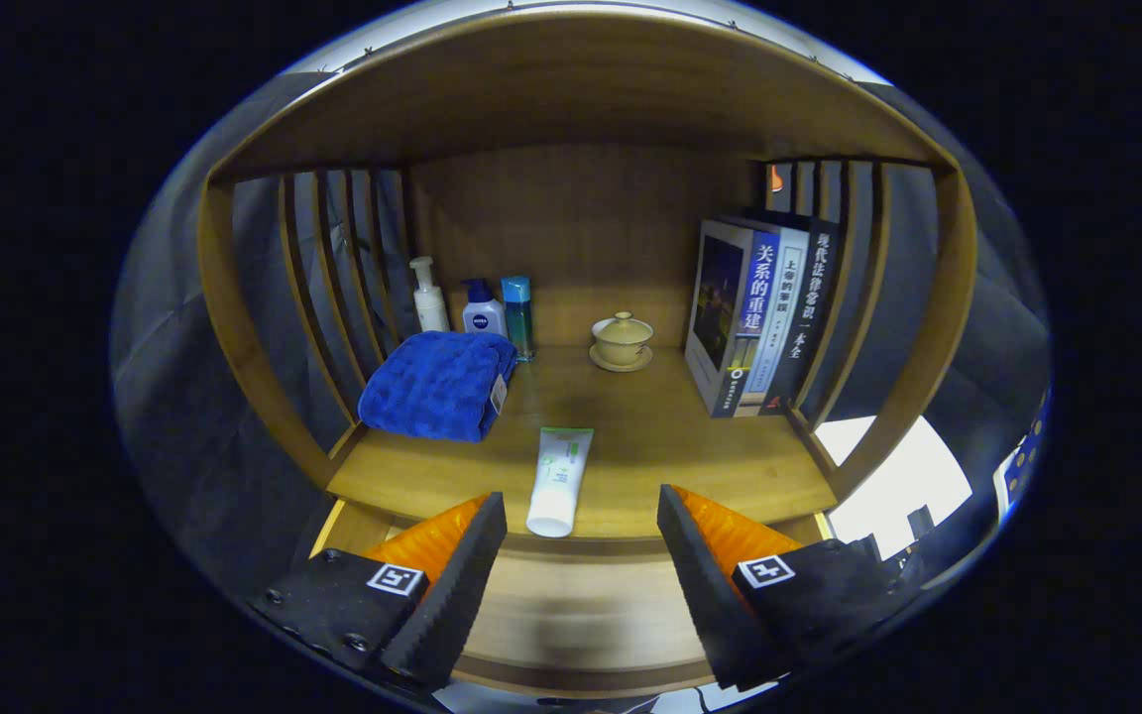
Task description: Pull open the drawer, take out the items inside it, and place them on the countertop above the cabinet.
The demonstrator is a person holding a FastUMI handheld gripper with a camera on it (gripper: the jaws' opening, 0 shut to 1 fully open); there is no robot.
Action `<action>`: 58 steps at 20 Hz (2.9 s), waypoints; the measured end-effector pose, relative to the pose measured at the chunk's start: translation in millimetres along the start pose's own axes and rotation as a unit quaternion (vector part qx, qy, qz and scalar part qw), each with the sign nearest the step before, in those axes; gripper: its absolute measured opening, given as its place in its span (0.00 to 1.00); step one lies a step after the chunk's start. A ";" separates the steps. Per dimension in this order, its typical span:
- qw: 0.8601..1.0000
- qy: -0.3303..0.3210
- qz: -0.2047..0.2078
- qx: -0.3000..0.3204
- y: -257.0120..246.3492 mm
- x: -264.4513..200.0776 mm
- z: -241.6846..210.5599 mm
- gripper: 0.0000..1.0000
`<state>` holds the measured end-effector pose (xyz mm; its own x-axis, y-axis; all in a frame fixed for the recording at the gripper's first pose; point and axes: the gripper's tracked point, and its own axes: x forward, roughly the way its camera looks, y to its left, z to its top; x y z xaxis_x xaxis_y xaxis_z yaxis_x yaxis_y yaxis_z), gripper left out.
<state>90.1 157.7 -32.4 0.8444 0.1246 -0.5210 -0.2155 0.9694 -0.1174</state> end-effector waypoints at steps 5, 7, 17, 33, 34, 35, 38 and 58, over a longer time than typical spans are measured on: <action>0.998 -0.063 0.012 0.001 6.0 -45.2 -15.3 0.99; 0.996 -0.090 0.018 0.000 7.9 -63.3 -29.3 0.99; 0.988 -0.152 0.029 0.020 6.3 -103.5 -120.7 0.99; 0.996 -0.082 0.019 -0.002 5.1 -74.8 -250.3 0.99; 0.997 -0.081 0.019 -0.006 6.2 -71.3 -250.6 1.00; 0.996 -0.083 0.020 -0.007 8.5 -70.0 -248.6 1.00; 0.996 -0.086 0.016 -0.005 8.0 -63.0 -243.9 1.00; 0.996 -0.084 -0.013 0.009 -8.3 -37.0 -231.8 0.98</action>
<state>-53.1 96.0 -208.1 0.9198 0.1322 -0.3695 -0.1854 0.9763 -0.1121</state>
